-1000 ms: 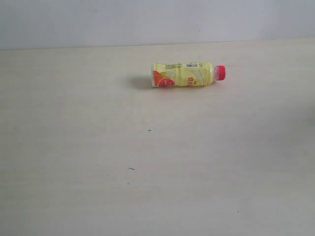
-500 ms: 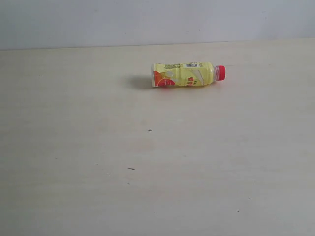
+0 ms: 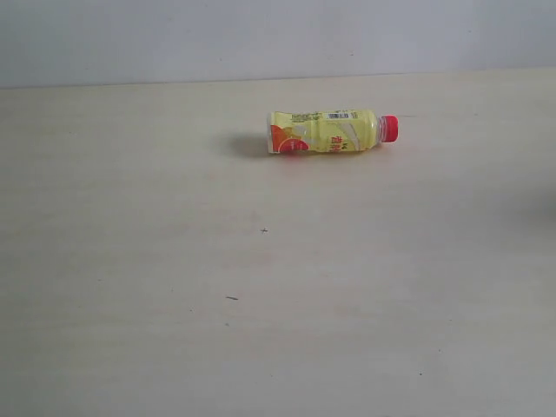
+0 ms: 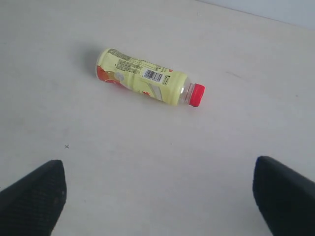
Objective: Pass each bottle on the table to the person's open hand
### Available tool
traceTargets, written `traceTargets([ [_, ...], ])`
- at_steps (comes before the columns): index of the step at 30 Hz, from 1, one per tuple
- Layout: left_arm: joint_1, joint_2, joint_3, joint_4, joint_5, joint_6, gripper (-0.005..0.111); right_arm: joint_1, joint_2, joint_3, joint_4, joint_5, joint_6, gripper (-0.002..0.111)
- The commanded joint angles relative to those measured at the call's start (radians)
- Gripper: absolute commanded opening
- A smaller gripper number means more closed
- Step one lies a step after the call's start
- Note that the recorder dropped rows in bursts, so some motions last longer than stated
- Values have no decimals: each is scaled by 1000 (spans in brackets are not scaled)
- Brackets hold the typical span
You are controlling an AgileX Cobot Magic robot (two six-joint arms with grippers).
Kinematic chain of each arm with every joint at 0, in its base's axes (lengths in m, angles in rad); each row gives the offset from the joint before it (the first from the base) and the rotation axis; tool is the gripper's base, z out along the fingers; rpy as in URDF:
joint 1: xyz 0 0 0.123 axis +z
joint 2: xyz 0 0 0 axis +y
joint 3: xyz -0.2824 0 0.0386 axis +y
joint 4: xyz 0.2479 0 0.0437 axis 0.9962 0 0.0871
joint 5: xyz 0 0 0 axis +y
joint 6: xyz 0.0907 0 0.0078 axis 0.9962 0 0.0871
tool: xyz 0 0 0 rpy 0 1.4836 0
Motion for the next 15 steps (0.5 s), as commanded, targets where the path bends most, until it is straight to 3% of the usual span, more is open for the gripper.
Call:
traceTargets([
  [1, -6, -7, 0, -1, -7, -5, 0, 1, -7, 1, 8, -6, -10, 97],
  [15, -6, -7, 0, -1, -7, -5, 0, 1, -3, 1, -23, -8, -106, 97],
])
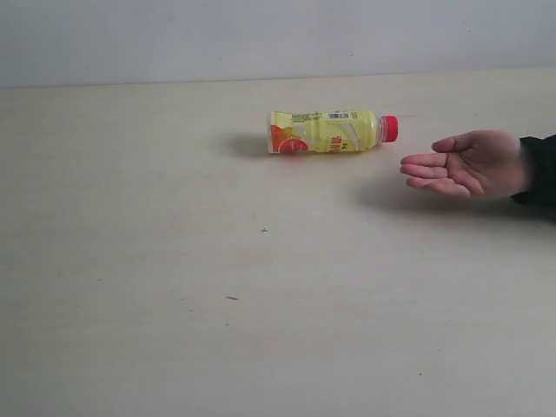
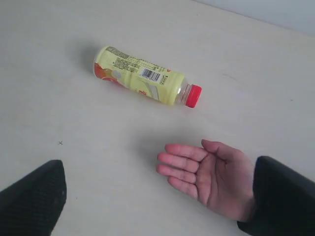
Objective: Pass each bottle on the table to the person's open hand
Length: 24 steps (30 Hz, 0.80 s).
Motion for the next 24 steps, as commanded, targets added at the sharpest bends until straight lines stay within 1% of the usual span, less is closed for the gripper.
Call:
traceTargets([
  [1, -6, -7, 0, -1, -7, -5, 0, 1, -1, 1, -13, -22, -77, 97],
  [3, -6, -7, 0, -1, -7, -5, 0, 1, 10, 1, -9, -69, -143, 97],
  [9, -6, -7, 0, -1, -7, -5, 0, 1, 87, -1, 18, -131, -365, 96],
  [12, -6, -7, 0, -1, -7, -5, 0, 5, 150, -3, 29, -181, -435, 95],
  [14, -6, -7, 0, -1, -7, -5, 0, 18, 198, -13, 9, -220, -439, 94],
  [17, -6, -7, 0, -1, -7, -5, 0, 59, 287, -51, -24, -235, -510, 94],
  [21, -6, -7, 0, 1, -7, -5, 0, 139, 412, -119, -57, -251, -610, 94],
  [23, -6, -7, 0, 1, -7, -5, 0, 179, 471, -156, -102, -259, -644, 94],
  [24, -6, -7, 0, 1, -7, -5, 0, 205, 501, -175, -155, -265, -649, 94],
])
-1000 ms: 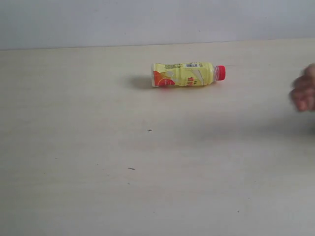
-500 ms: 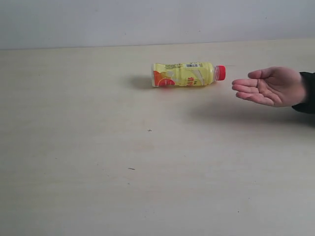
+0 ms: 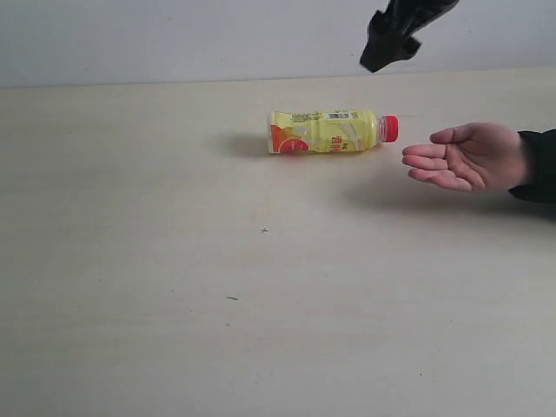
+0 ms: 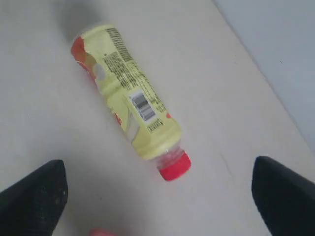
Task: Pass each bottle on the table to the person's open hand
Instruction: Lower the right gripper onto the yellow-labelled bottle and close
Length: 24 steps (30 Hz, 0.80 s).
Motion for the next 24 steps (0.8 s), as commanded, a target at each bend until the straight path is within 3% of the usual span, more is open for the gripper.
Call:
traceTargets([
  [1, -6, -7, 0, 1, -7, -5, 0, 90, 125, -85, -139, -32, -65, 94],
  [6, -6, -7, 0, 1, -7, -5, 0, 138, 233, -135, -344, -47, -65, 94],
  [24, -6, -7, 0, 1, -7, -5, 0, 138, 351, -135, -368, -126, -170, 94],
])
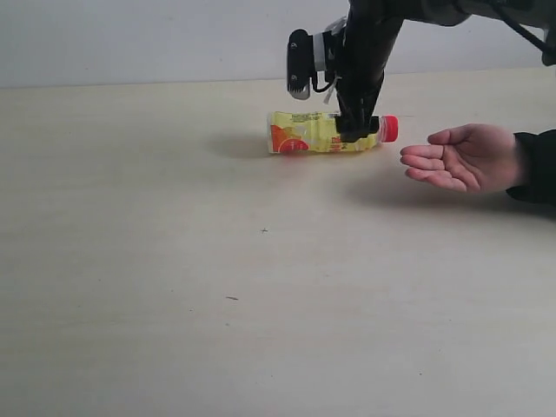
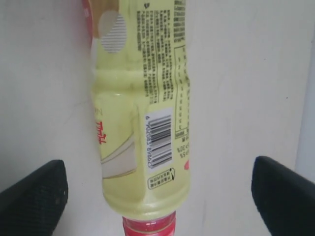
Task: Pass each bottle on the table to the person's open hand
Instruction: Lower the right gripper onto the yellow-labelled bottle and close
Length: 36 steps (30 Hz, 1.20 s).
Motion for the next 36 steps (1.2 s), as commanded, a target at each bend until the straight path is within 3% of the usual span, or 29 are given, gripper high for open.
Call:
traceTargets([
  [1, -6, -7, 0, 1, -7, -5, 0, 0, 27, -11, 5, -36, -11, 94],
  [36, -6, -7, 0, 1, -7, -5, 0, 0, 118, -11, -10, -144, -2, 94],
])
